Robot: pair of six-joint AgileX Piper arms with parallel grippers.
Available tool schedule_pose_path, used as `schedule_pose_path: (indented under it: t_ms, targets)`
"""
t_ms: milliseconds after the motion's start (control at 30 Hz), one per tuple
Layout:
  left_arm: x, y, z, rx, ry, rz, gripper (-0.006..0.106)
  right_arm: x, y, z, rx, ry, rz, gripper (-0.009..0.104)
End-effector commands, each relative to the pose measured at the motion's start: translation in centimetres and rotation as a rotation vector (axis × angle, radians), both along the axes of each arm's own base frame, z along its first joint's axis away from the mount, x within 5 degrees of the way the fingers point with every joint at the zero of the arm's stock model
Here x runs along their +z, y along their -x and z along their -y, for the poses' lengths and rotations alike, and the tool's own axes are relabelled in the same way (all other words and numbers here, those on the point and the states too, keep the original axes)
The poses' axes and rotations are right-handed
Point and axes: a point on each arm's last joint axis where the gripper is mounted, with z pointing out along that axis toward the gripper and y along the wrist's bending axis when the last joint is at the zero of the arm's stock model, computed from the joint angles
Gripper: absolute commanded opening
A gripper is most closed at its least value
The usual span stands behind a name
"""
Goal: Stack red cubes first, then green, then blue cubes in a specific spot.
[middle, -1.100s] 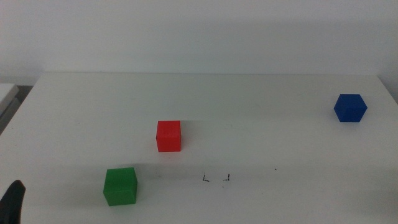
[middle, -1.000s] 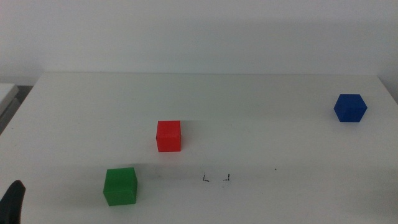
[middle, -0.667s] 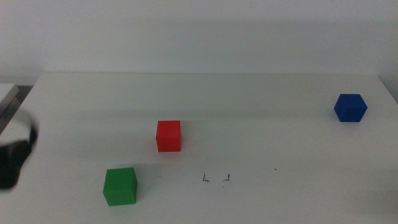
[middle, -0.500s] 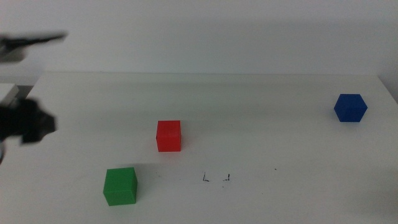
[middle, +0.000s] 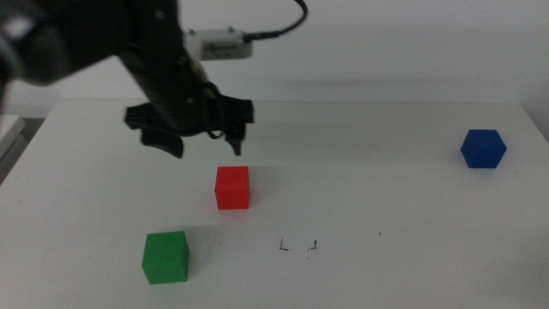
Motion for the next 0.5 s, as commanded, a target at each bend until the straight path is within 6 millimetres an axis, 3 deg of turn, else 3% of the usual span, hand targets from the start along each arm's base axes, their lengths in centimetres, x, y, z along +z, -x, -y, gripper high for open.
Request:
schedule_pose_path:
  t_ms: [0,233,467]
  targets:
    - [-1.1,-0.9,1.3,0.008,0.000,-0.030,0.094,0.0,0.0,0.1,-0.008,0.023,0.011,0.093]
    - [-5.6,-3.8,2.5,0.007,-0.012,0.025,0.094,0.0,0.0,0.1,-0.008,0.023,0.011,0.093]
    - [-8.8,-5.1,2.8,0.059,-0.041,0.008,0.094,0.0,0.0,0.1,-0.008,0.023,0.011,0.093]
